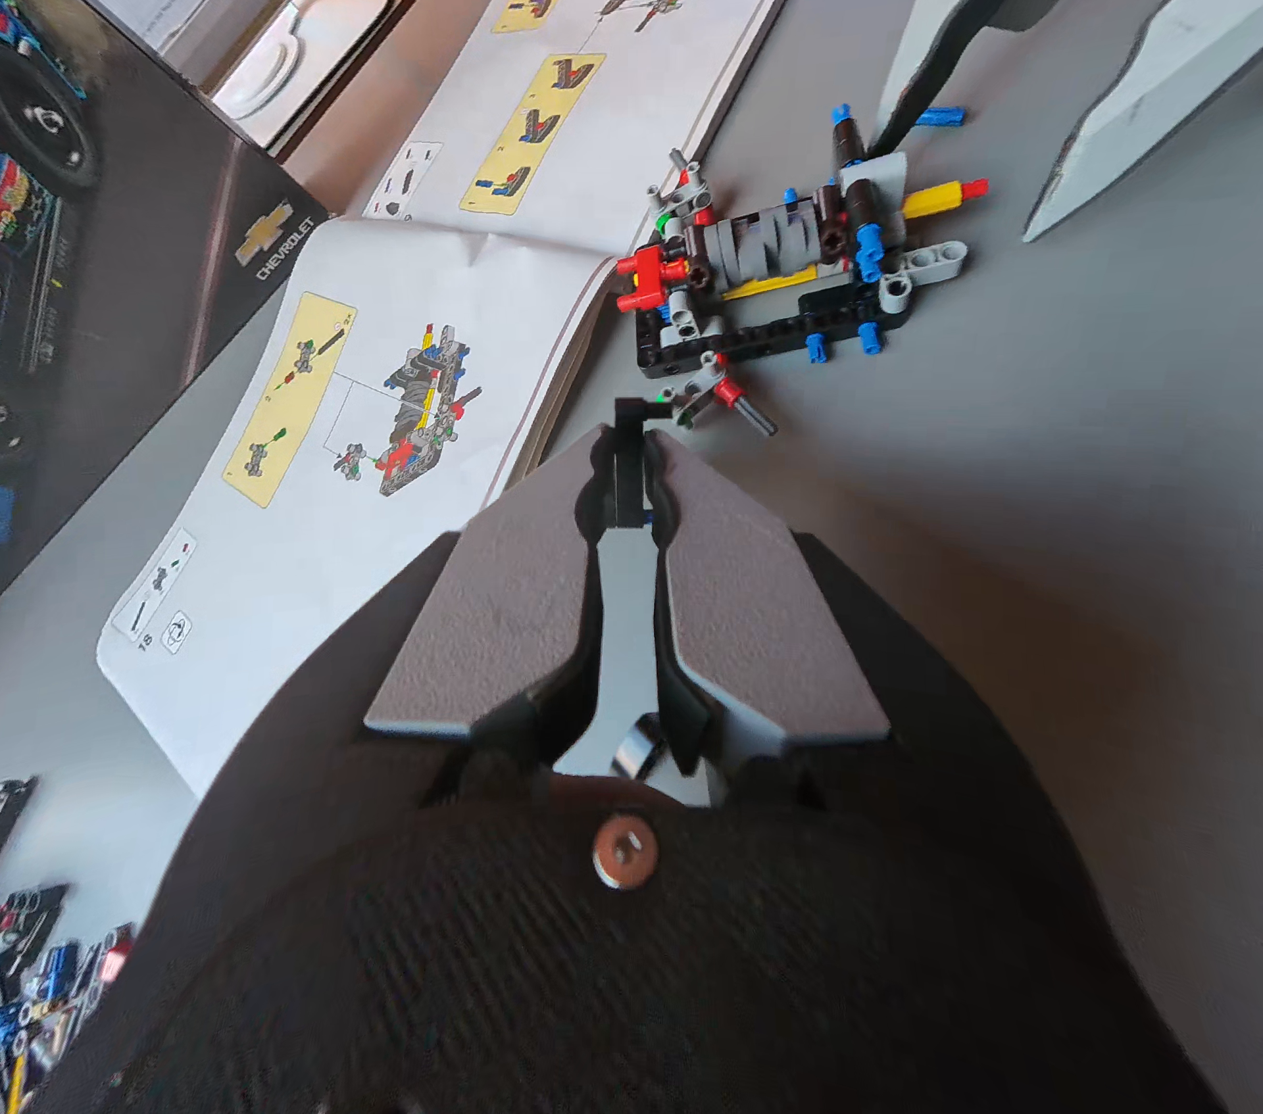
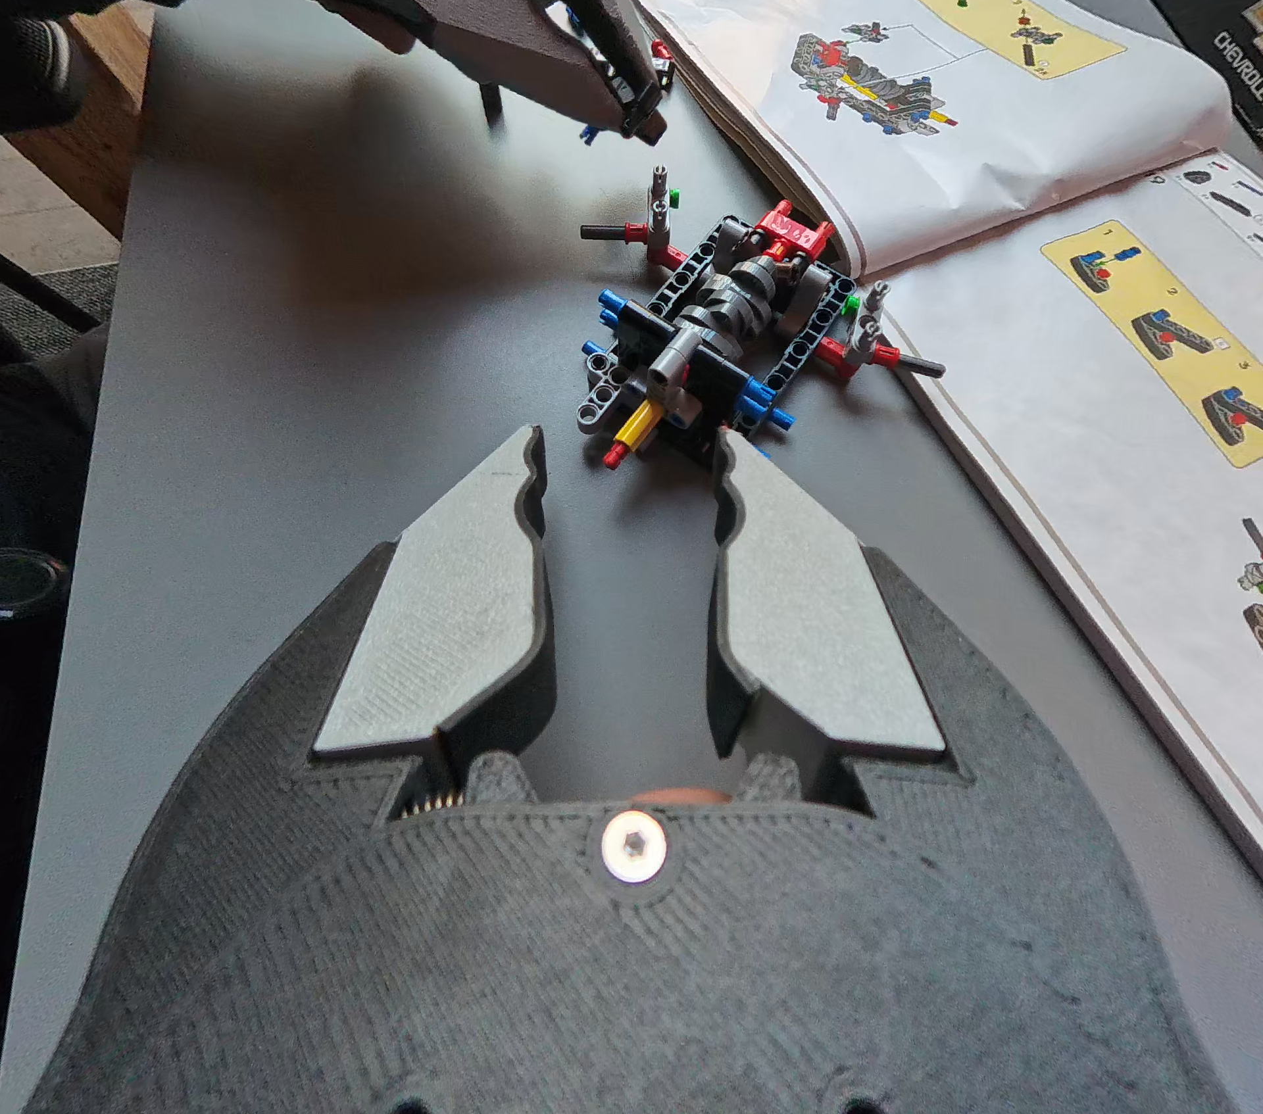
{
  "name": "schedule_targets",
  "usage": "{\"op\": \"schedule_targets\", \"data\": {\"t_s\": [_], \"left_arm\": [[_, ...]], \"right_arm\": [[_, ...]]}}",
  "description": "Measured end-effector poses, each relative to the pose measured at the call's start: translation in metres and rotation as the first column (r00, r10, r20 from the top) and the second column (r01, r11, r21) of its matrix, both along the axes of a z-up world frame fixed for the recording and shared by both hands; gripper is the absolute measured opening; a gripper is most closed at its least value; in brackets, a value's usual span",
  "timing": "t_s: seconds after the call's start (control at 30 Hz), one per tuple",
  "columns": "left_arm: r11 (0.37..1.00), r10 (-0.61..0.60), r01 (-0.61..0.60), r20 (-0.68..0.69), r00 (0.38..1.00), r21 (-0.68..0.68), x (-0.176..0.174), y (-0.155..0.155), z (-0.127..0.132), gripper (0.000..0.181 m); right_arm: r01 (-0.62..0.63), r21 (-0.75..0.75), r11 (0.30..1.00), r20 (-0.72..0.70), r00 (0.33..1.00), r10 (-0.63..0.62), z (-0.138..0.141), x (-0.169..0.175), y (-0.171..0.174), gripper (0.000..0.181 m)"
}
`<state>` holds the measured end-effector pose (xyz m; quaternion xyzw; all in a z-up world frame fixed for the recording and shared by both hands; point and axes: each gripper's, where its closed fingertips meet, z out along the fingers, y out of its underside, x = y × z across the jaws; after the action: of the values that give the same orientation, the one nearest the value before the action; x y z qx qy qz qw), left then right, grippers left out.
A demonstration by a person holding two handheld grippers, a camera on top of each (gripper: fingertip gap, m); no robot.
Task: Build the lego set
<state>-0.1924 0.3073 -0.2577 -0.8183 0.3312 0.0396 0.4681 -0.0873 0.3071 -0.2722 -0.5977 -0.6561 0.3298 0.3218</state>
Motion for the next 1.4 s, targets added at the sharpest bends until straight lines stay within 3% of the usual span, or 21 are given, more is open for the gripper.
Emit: {"op": "schedule_targets", "data": {"t_s": [0.33,0.57,0.7,0.77,0.83,0.93,1.0,1.1,1.13,1.27,1.3,1.37,1.4], "left_arm": [[0.999,0.015,-0.011,-0.142,0.99,0.03,-0.007,0.001,-0.007,0.005],[0.988,0.044,-0.023,-0.133,0.99,0.151,-0.007,0.006,0.013,0.005],[0.939,-0.107,0.158,-0.178,0.978,0.305,0.017,-0.002,0.029,0.005],[0.888,-0.18,0.289,-0.307,0.935,0.359,0.029,-0.012,0.028,0.005],[0.781,-0.162,0.414,-0.489,0.857,0.468,0.039,-0.022,0.04,0.004],[0.643,0.06,0.571,-0.777,0.627,0.51,0.042,-0.023,0.04,0.005],[0.586,0.099,0.637,-0.824,0.558,0.501,0.052,-0.027,0.037,0.004],[0.552,0.104,0.614,-0.777,0.62,0.564,0.064,-0.033,0.053,0.004],[0.551,0.1,0.611,-0.773,0.627,0.568,0.067,-0.033,0.053,0.042],[0.555,0.045,0.621,-0.765,0.642,0.554,0.08,-0.038,0.043,0.049],[0.562,0.023,0.607,-0.744,0.668,0.562,0.084,-0.039,0.042,0.049],[0.568,0.006,0.575,-0.701,0.713,0.59,0.091,-0.04,0.047,0.005],[0.568,0.012,0.56,-0.687,0.727,0.603,0.093,-0.04,0.05,0.004]], "right_arm": [[0.005,0.001,1.0,0.006,1.0,-0.005,-0.001,0.0,0.001,0.045],[0.006,0.001,1.0,-0.014,1.0,-0.006,0.002,0.0,0.001,0.045],[0.008,-0.007,1.0,-0.06,0.998,-0.008,0.009,0.001,0.001,0.044],[0.009,-0.018,1.0,-0.085,0.996,-0.011,0.013,0.002,0.002,0.044],[0.012,-0.029,1.0,-0.115,0.993,-0.015,0.018,0.003,0.003,0.044],[0.01,-0.026,1.0,-0.18,0.983,-0.014,0.028,0.004,0.002,0.042],[0.0,-0.015,1.0,-0.24,0.971,-0.004,0.038,0.004,-0.001,0.039],[-0.033,0.006,0.999,-0.29,0.956,0.033,0.047,0.004,-0.011,0.038],[-0.041,0.018,0.999,-0.31,0.95,0.045,0.051,0.003,-0.014,0.038],[-0.05,0.067,0.996,-0.386,0.92,0.072,0.067,0.002,-0.027,0.028],[-0.057,0.079,0.995,-0.389,0.917,0.083,0.068,0.0,-0.031,0.026],[-0.087,0.095,0.992,-0.363,0.924,0.116,0.063,-0.003,-0.041,0.026],[-0.098,0.104,0.99,-0.341,0.931,0.128,0.058,-0.004,-0.045,0.027]]}}
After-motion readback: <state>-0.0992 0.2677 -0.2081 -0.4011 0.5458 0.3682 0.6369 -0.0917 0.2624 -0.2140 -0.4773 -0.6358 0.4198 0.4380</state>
